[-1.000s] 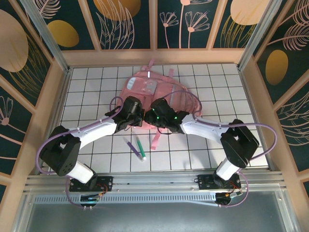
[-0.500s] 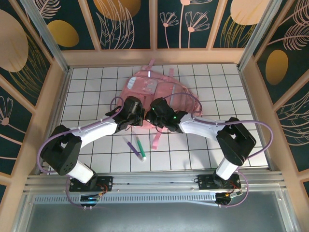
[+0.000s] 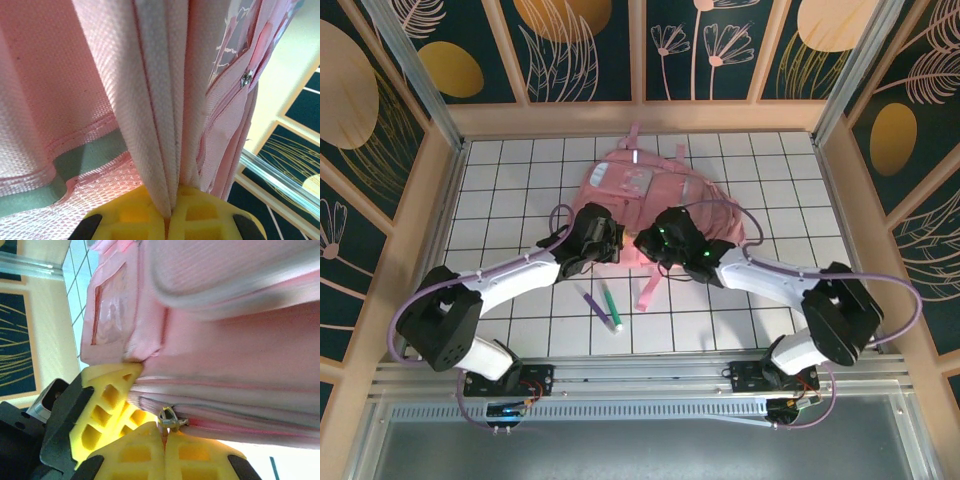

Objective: Pack the student bag

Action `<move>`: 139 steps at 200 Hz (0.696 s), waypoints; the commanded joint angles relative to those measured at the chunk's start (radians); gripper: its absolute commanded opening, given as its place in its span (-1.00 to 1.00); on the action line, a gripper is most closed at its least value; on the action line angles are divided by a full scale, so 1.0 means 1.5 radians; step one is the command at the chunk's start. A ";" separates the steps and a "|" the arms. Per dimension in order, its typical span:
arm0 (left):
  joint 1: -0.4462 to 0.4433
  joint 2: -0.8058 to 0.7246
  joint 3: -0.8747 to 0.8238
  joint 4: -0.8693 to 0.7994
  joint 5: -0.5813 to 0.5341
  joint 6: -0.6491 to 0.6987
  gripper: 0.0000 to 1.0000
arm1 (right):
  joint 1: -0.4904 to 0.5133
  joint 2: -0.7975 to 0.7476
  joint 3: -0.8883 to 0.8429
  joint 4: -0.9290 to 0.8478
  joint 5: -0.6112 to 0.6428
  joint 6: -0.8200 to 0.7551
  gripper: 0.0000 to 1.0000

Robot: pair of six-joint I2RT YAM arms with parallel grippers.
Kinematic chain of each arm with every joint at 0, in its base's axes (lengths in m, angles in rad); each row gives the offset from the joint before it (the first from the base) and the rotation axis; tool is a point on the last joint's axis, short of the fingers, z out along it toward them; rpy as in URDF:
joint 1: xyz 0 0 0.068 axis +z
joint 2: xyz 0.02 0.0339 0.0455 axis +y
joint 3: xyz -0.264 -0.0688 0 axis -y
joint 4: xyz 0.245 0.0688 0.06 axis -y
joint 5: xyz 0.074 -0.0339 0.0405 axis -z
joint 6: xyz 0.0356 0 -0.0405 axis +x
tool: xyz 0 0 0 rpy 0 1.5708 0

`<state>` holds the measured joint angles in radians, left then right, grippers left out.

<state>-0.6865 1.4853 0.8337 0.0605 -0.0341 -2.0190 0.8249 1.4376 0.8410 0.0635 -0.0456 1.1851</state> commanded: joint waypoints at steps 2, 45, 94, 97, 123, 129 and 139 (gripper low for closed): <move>0.027 -0.026 -0.023 0.003 -0.059 -0.003 -1.00 | -0.045 -0.061 -0.057 -0.014 -0.012 0.031 -1.00; 0.037 -0.030 -0.047 0.030 -0.077 -0.002 -1.00 | -0.101 -0.142 -0.139 -0.023 -0.057 0.043 -1.00; 0.065 -0.027 -0.047 0.034 -0.073 0.027 -1.00 | -0.191 -0.186 -0.180 -0.053 -0.112 -0.010 -1.00; 0.066 -0.027 -0.045 0.033 -0.073 0.031 -1.00 | -0.204 -0.185 -0.180 -0.053 -0.120 -0.015 -1.00; 0.069 -0.023 -0.026 0.014 -0.076 0.061 -1.00 | -0.230 -0.171 -0.168 -0.070 -0.178 -0.071 -0.99; 0.070 -0.019 -0.023 0.014 -0.069 0.064 -1.00 | -0.232 -0.167 -0.162 -0.079 -0.186 -0.087 -0.88; 0.069 -0.009 -0.023 0.023 -0.047 0.058 -1.00 | -0.234 -0.161 -0.154 -0.102 -0.193 -0.115 -0.67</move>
<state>-0.6285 1.4704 0.7734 0.1078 -0.0303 -1.9614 0.5129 1.1835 0.5938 0.0368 -0.3344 1.1324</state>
